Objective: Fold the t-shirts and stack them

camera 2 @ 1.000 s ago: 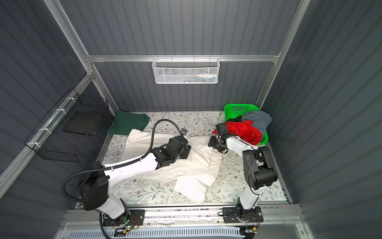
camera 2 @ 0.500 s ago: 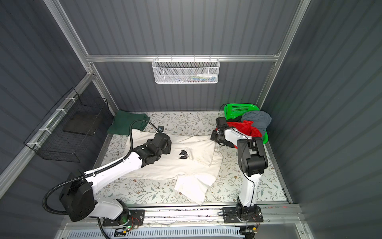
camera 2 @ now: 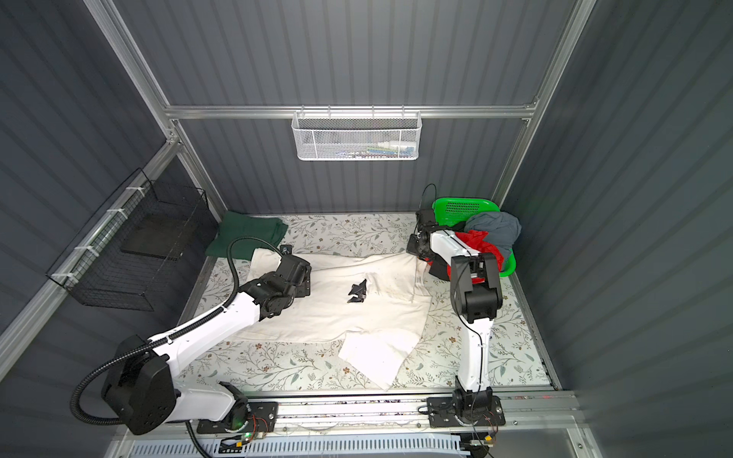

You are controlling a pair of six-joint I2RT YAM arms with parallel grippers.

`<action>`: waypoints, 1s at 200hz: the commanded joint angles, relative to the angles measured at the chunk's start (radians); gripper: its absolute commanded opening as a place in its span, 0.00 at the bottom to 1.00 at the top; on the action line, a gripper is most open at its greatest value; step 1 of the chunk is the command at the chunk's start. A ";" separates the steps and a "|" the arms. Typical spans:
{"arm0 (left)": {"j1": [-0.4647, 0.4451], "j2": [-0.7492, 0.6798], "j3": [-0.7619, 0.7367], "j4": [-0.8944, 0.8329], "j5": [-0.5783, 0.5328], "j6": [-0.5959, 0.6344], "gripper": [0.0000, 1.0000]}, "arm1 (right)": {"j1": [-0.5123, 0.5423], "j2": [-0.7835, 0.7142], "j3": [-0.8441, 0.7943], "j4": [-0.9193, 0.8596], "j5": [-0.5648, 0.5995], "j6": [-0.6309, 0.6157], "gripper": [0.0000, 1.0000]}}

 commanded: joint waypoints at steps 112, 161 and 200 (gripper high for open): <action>0.211 -0.061 -0.034 -0.074 0.062 -0.007 0.97 | -0.044 -0.087 -0.080 -0.042 0.014 0.004 0.53; 0.211 -0.168 -0.054 -0.116 0.084 -0.012 1.00 | 0.029 -0.274 -0.249 0.025 -0.073 0.046 0.76; 0.211 -0.223 -0.091 -0.138 0.142 -0.048 1.00 | 0.160 -0.381 -0.357 0.045 -0.076 0.098 0.76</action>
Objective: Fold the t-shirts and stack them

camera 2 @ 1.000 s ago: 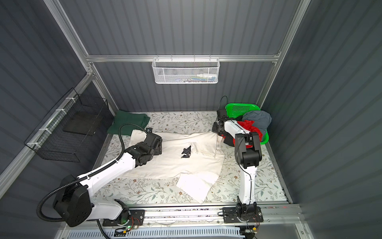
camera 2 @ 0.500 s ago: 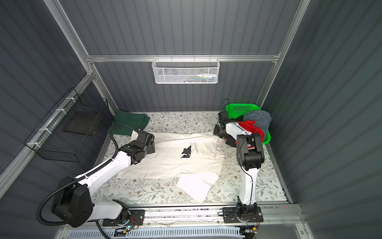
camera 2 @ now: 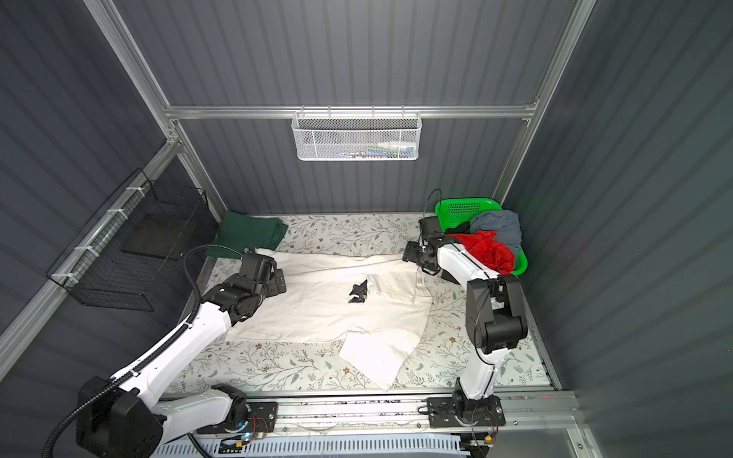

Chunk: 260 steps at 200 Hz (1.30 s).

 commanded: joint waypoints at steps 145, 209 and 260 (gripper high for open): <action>0.000 -0.047 -0.111 -0.024 0.133 -0.063 1.00 | 0.355 0.176 0.083 -0.153 0.149 -0.009 0.44; 0.000 -0.061 -0.130 -0.013 0.121 -0.063 1.00 | 0.354 0.225 0.097 -0.137 0.139 -0.008 0.26; 0.000 -0.060 -0.128 -0.024 0.111 -0.063 1.00 | 0.354 0.202 0.105 -0.132 0.109 -0.005 0.05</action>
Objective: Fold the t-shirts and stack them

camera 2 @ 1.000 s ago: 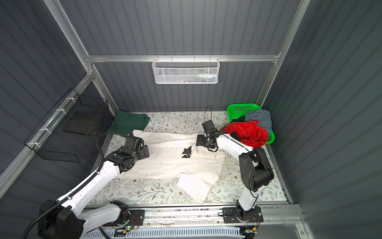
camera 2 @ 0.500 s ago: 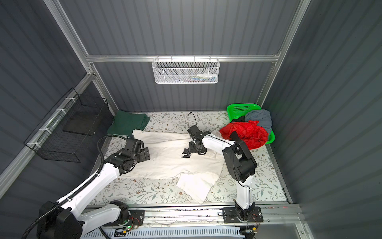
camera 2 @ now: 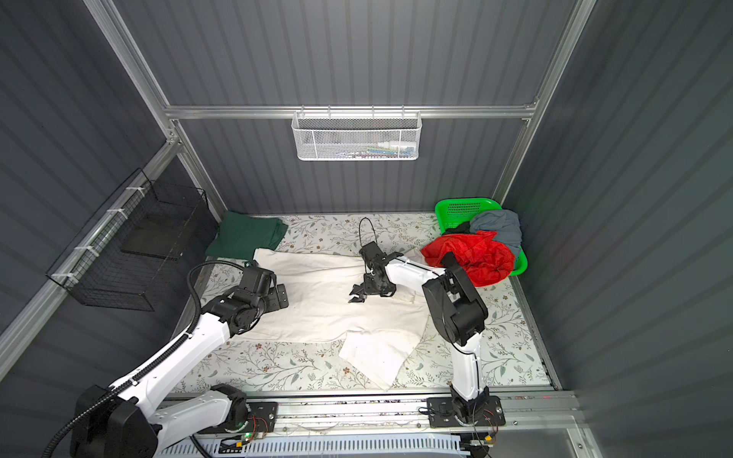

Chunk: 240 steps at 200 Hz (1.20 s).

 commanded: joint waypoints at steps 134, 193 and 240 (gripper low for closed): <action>0.000 -0.016 0.003 -0.016 -0.005 -0.004 1.00 | 0.028 -0.094 -0.025 -0.084 -0.025 0.033 0.29; 0.000 -0.065 -0.007 -0.045 -0.002 -0.006 1.00 | 0.009 -0.292 -0.144 -0.042 -0.054 0.078 0.99; 0.000 -0.114 -0.012 -0.104 0.004 -0.034 1.00 | 0.001 -0.557 -0.334 -0.058 0.008 0.170 0.99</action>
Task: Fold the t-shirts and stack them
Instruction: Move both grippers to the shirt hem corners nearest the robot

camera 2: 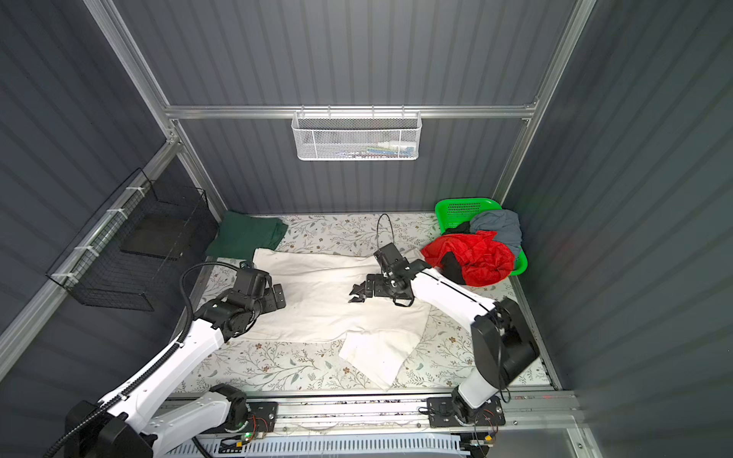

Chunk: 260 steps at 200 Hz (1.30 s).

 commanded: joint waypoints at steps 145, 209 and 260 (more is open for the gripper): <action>-0.002 -0.188 -0.250 -0.222 0.077 -0.364 1.00 | 0.036 -0.533 -0.566 -0.173 -0.222 0.317 0.99; 0.000 -0.166 -0.351 -0.065 0.113 -0.461 0.99 | 0.144 -0.476 -0.633 0.010 -0.301 0.403 0.81; 0.000 -0.217 -0.365 -0.110 0.048 -0.494 0.93 | 0.186 -0.507 -0.704 0.051 -0.288 0.471 0.74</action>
